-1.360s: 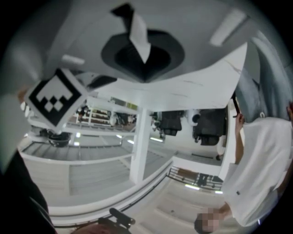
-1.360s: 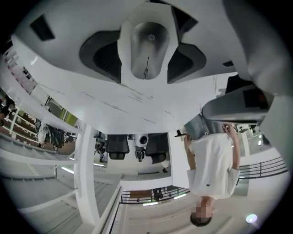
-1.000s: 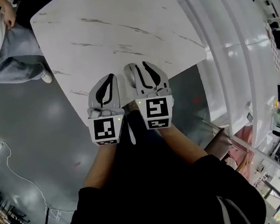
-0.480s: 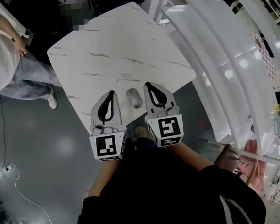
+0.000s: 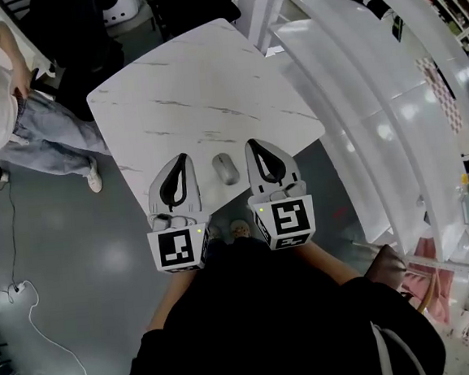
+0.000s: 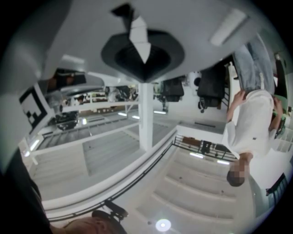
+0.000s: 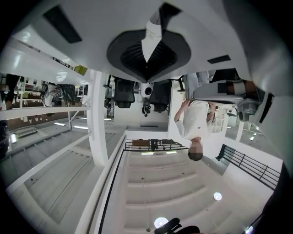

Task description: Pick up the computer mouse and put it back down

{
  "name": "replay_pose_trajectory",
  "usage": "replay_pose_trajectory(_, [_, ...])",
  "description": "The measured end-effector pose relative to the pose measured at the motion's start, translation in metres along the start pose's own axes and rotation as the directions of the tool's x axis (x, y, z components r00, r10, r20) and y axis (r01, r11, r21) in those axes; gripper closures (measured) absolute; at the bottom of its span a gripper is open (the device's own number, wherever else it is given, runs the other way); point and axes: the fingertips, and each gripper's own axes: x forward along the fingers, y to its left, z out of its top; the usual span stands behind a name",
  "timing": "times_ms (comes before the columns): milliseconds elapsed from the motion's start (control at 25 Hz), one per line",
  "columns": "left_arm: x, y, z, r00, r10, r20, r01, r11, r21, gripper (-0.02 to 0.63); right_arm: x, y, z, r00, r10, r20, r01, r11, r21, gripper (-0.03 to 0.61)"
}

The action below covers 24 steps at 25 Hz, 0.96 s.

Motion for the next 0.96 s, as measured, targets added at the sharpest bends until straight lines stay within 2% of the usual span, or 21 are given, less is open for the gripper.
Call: replay_pose_trajectory(960, [0.001, -0.020, -0.009, 1.000, 0.000, -0.022, 0.000, 1.000, 0.001, 0.608, -0.007, -0.008, -0.012, 0.999, 0.034, -0.013, -0.034, 0.999, 0.016, 0.558])
